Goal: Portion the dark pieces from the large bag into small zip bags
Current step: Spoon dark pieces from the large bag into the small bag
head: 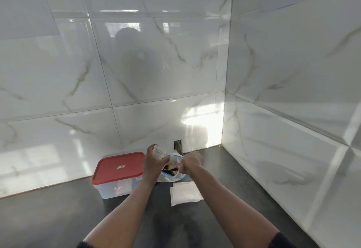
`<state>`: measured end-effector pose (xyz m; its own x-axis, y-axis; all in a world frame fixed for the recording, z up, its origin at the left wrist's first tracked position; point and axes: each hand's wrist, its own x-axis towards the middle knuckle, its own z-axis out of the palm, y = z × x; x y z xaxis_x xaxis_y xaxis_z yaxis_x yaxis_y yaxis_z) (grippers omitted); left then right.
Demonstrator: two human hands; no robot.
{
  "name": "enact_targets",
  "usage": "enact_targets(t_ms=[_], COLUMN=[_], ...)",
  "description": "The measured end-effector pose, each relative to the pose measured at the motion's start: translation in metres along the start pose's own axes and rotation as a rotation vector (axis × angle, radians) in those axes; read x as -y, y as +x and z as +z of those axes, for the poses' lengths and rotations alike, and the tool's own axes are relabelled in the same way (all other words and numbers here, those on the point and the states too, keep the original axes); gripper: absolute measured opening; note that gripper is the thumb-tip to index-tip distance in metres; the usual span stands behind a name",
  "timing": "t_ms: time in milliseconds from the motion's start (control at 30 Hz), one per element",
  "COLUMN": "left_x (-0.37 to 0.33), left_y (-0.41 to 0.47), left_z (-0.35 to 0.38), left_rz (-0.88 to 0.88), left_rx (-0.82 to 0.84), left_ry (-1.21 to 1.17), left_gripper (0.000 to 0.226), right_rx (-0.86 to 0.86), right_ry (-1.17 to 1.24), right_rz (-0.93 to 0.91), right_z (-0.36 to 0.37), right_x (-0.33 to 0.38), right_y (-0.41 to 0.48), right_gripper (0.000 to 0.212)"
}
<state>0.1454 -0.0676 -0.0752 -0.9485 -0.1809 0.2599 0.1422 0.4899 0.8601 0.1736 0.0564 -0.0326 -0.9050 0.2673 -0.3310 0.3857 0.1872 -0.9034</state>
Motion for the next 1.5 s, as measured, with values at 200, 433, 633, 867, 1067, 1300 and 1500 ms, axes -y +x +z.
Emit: enact_targets(t_ms=[200,433,633,867,1067,1300,1500], left_x=[0.001,0.003,0.009,0.008,0.004,0.003,-0.001], left_y=[0.003,0.002,-0.004,-0.007,-0.007,-0.007,-0.009], left_z=[0.002,-0.001,0.001,0.001,-0.002,-0.004,-0.01], left_rz=[-0.031,-0.066,-0.024,-0.022,-0.028,-0.032,-0.025], left_rx=[0.012,0.029,0.1,0.112,0.117,0.116,0.132], left_ry=[-0.049,-0.132,-0.091,-0.097,-0.078,-0.073,-0.066], left_gripper=[0.067,0.065,0.07,0.07,0.071,0.068,0.053], right_rx=[-0.044,0.085,0.0,-0.032,-0.037,-0.184,-0.07], right_ry=[0.001,0.03,0.045,-0.435,-0.686,-0.614,-0.684], right_rz=[-0.026,-0.041,-0.21,-0.527,-0.649,-0.541,-0.33], right_z=[-0.036,-0.071,-0.054,-0.03,-0.025,-0.038,-0.036], right_x=[0.017,0.049,0.058,0.051,0.052,0.058,0.025], right_y=[0.001,-0.018,-0.02,-0.026,-0.027,-0.032,-0.023], right_gripper=[0.027,0.03,0.03,0.027,0.037,0.031,0.029])
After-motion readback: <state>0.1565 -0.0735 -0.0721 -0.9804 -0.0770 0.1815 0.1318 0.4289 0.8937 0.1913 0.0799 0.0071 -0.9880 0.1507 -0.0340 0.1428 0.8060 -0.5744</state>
